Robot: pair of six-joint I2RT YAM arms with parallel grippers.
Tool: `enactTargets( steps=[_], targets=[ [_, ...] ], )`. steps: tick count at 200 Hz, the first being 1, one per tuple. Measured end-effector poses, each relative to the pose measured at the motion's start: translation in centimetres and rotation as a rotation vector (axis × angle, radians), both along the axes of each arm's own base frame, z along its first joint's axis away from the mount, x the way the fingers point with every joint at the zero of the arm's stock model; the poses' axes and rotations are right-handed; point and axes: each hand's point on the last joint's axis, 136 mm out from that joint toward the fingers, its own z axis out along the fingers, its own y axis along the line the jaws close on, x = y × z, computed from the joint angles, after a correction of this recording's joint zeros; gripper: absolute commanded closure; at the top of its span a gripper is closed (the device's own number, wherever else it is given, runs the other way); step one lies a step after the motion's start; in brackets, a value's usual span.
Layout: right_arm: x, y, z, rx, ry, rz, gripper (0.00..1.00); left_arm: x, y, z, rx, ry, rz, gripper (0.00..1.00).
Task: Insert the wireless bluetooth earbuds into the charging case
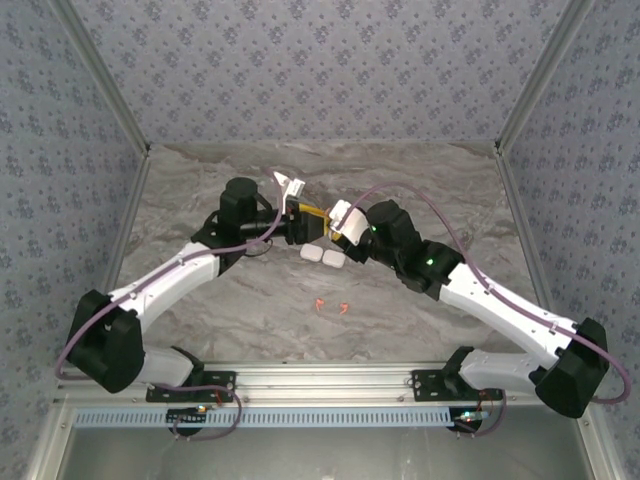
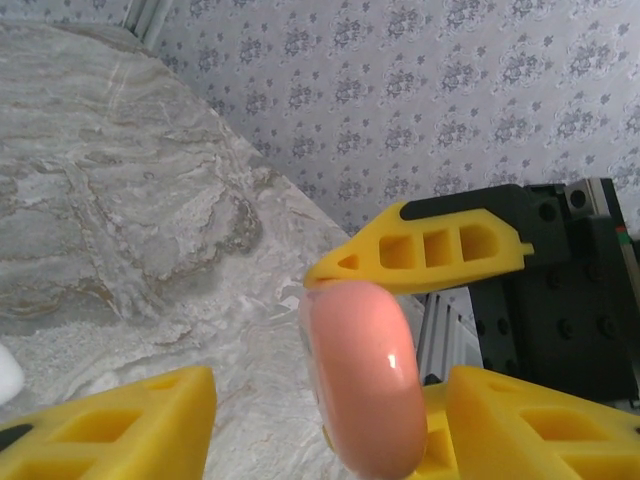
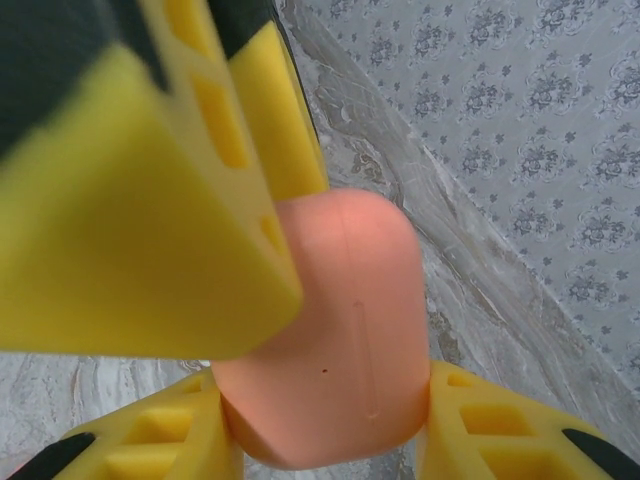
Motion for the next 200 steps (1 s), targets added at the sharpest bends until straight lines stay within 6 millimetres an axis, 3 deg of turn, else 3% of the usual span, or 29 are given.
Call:
enactTargets(
  steps=[32,67,122,138,174,200],
  targets=[
    [0.1,-0.2,-0.1,-0.009,-0.002,-0.013,0.6,-0.2,-0.6,-0.4,0.005,0.01,-0.019,0.65],
    [0.3,-0.4,-0.5,-0.032,0.019,-0.032,0.54,-0.3,-0.9,-0.4,0.01,0.006,-0.024,0.74],
    [0.1,-1.4,0.0,0.049,0.138,-0.014,0.2,0.0,-0.9,-0.5,0.018,-0.012,-0.002,0.84],
    [-0.1,-2.1,0.6,0.118,0.186,0.012,0.0,0.4,-0.7,-0.6,0.02,-0.027,0.024,0.87],
    [-0.5,-4.1,2.1,0.381,0.322,0.068,0.0,0.3,0.2,-0.9,0.013,-0.077,0.072,0.89],
    [-0.2,-4.1,2.8,0.521,0.413,0.106,0.0,0.0,0.5,-0.7,-0.014,-0.118,0.078,0.89]
  ],
)
